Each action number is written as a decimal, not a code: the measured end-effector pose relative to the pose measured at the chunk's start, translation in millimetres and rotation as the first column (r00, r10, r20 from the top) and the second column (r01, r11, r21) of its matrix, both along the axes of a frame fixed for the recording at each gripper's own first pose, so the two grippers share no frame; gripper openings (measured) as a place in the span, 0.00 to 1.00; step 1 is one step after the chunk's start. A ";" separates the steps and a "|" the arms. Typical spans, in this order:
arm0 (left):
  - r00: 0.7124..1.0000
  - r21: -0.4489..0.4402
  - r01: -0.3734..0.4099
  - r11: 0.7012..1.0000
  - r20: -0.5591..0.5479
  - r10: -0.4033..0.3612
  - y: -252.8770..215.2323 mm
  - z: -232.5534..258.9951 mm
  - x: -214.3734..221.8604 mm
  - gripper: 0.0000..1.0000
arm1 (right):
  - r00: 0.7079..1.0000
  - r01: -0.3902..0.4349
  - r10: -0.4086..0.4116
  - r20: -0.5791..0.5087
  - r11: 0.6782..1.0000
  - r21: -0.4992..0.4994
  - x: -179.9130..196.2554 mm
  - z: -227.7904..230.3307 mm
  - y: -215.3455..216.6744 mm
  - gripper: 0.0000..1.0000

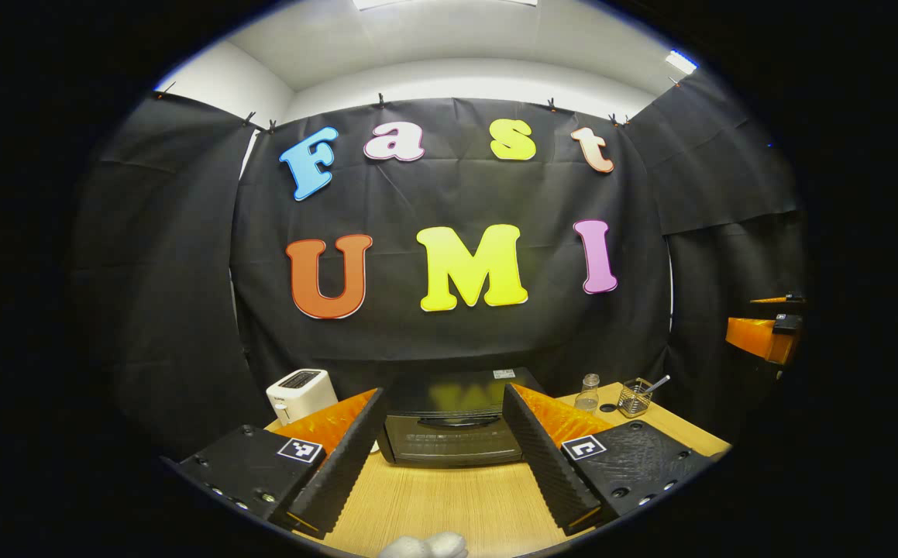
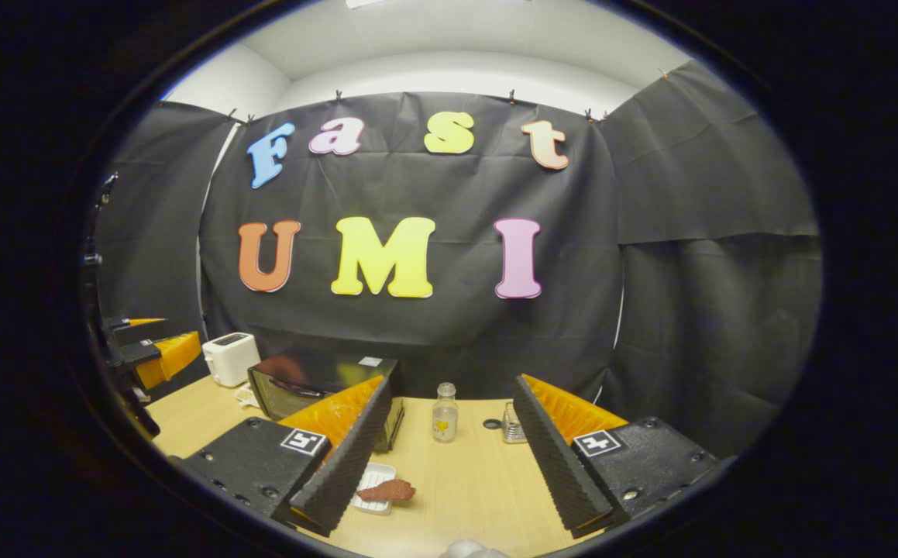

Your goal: Open the electric oven with the left hand, put the food in, and close the electric oven.

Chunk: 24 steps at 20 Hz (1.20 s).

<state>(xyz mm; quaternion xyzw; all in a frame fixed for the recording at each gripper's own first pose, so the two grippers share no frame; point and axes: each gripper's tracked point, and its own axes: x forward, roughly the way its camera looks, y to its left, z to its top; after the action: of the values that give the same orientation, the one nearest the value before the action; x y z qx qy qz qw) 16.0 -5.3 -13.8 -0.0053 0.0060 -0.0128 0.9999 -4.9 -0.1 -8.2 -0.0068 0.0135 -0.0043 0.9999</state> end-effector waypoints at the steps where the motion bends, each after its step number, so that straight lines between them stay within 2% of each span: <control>1: 1.000 0.001 0.006 1.000 0.000 -0.006 -2.9 -3.1 5.9 0.96 | 1.000 0.002 -0.002 -0.006 1.000 0.002 -1.7 -1.8 -0.9 1.00; 9: 0.996 -0.025 0.061 0.998 -0.061 -0.062 -27.7 -43.9 84.5 0.96 | 0.997 0.063 -0.063 -0.043 0.998 0.000 -17.2 -2.9 -25.2 1.00; 16: 0.983 -0.035 0.048 0.998 -0.175 -0.053 -29.3 -109.6 163.7 0.96 | 0.985 0.137 -0.137 -0.100 0.991 -0.012 -30.0 -14.4 -44.4 1.00; 20: 0.973 -0.019 0.045 0.999 -0.226 -0.048 -29.4 -140.8 193.6 0.96 | 0.980 0.157 -0.158 -0.123 0.988 -0.014 -31.7 -19.4 -46.0 1.00; 24: 0.962 -0.012 0.046 0.999 -0.268 -0.048 -28.7 -160.8 201.7 0.97 | 0.978 0.162 -0.161 -0.136 0.987 0.000 -31.6 -24.2 -43.2 1.00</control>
<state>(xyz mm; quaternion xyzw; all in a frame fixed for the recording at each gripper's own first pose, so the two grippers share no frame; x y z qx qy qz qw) 217.7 -34.0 -174.6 -0.0096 0.1411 -0.0357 0.9893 -36.5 -43.3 -32.4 -0.0005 0.0819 -0.0850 0.9930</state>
